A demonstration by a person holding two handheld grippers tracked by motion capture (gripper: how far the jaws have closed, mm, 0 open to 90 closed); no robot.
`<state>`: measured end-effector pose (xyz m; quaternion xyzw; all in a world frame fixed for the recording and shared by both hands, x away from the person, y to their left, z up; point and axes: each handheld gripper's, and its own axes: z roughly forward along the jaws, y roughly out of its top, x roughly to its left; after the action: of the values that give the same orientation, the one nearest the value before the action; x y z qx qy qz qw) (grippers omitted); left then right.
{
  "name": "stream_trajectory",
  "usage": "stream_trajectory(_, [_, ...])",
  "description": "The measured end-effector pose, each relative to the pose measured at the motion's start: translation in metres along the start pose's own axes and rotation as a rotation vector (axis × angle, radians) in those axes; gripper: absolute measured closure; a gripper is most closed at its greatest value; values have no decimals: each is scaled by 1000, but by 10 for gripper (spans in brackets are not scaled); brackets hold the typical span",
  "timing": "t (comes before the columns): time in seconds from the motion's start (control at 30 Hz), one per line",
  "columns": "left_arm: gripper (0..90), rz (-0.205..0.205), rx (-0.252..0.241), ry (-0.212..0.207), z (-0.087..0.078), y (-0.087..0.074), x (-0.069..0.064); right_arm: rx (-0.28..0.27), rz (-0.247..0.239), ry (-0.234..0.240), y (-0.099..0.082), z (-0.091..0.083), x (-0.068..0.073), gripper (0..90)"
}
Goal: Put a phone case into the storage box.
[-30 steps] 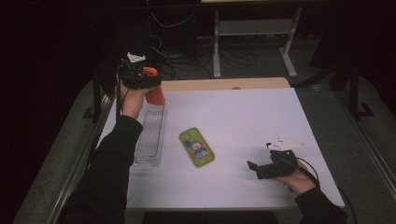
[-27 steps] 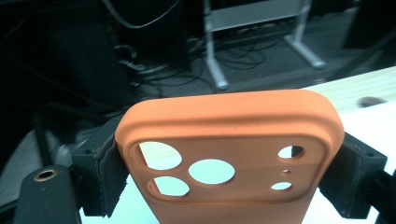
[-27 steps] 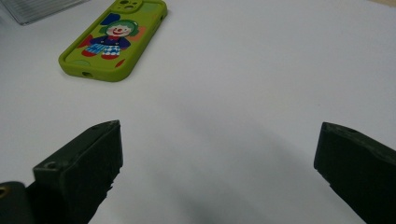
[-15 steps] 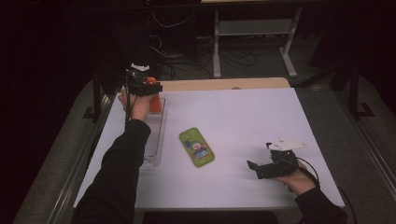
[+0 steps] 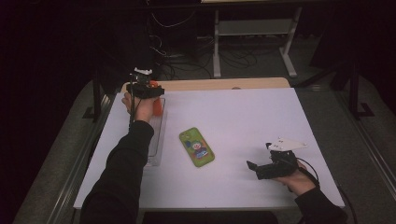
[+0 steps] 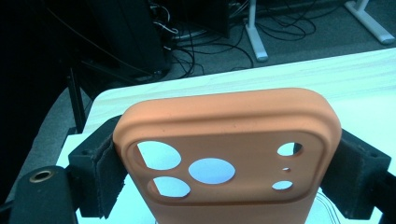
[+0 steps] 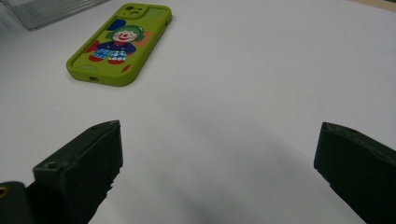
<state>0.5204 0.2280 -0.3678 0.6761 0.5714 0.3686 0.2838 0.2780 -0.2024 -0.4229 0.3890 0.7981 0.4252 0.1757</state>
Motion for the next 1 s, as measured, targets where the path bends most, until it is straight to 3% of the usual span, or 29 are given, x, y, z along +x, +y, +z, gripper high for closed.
stream_trajectory(0.07, [123, -2, -3, -1, 1, 0, 0, 0, 2, -2, 0, 0, -1, 3])
stream_trajectory(0.17, [80, -42, -9, -8, 2, 0, 2, -1, 2, -1, 0, 0, -1, 3])
stream_trajectory(0.3, [1, -52, -7, -21, 2, 0, 7, 0, -1, -1, 0, 0, 0, 3])
stream_trajectory(0.47, [0, -49, -26, -55, -5, 2, 13, -2, -7, -4, 0, 0, 0, 3])
stream_trajectory(0.6, [0, -38, -35, -104, -12, 5, 20, -1, -9, -5, 0, 0, 0, 3])
stream_trajectory(0.7, [0, -3, -19, -154, -21, 7, 25, -3, 2, -5, 1, -1, 0, 3])
stream_trajectory(1.0, [0, 66, 6, -359, -56, 3, 25, -4, -4, -7, 2, -1, 0, 3])
